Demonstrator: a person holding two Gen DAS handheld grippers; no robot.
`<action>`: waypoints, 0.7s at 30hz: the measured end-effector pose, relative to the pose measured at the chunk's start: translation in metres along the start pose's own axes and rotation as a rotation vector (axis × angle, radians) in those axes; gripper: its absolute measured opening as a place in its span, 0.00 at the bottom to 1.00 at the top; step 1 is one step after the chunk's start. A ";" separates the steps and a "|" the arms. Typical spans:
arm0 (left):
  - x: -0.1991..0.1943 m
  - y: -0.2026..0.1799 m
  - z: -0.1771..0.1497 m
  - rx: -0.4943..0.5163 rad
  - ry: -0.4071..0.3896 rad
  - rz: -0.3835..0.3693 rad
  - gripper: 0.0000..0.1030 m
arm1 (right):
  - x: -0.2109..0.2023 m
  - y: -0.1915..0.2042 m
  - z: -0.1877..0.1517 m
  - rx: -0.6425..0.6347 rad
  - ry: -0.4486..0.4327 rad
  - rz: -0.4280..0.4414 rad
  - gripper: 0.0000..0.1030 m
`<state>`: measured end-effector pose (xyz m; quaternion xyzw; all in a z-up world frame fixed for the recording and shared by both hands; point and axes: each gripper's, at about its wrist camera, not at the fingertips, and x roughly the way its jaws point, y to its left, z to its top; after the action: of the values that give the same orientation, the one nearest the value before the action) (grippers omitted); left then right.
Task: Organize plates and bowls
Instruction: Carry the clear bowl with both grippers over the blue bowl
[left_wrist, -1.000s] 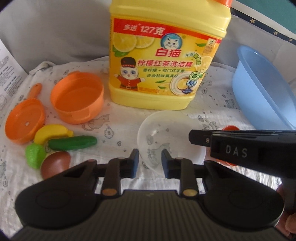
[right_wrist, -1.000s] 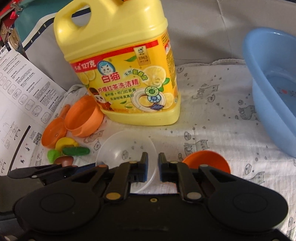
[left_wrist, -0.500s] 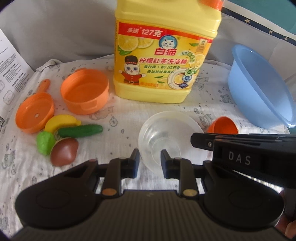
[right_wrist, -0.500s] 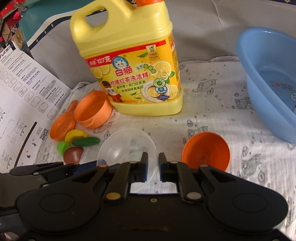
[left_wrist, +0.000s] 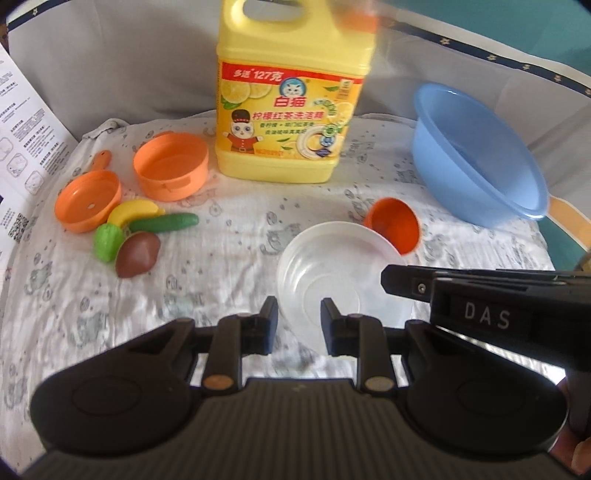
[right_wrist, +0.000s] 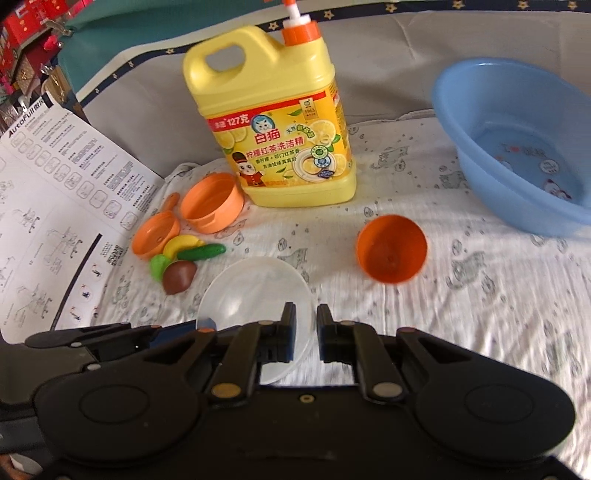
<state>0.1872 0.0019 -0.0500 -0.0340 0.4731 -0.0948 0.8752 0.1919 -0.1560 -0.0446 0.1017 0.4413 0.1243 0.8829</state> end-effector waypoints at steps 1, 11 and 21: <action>-0.005 -0.003 -0.003 0.000 -0.001 -0.003 0.23 | -0.007 -0.001 -0.004 0.004 -0.005 0.000 0.12; -0.049 -0.041 -0.030 0.032 -0.034 -0.043 0.23 | -0.070 -0.019 -0.048 0.041 -0.032 -0.022 0.12; -0.087 -0.071 -0.072 0.091 -0.034 -0.071 0.23 | -0.130 -0.034 -0.096 0.084 -0.056 -0.009 0.12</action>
<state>0.0713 -0.0484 -0.0076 -0.0125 0.4518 -0.1468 0.8799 0.0441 -0.2220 -0.0134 0.1403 0.4218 0.0989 0.8903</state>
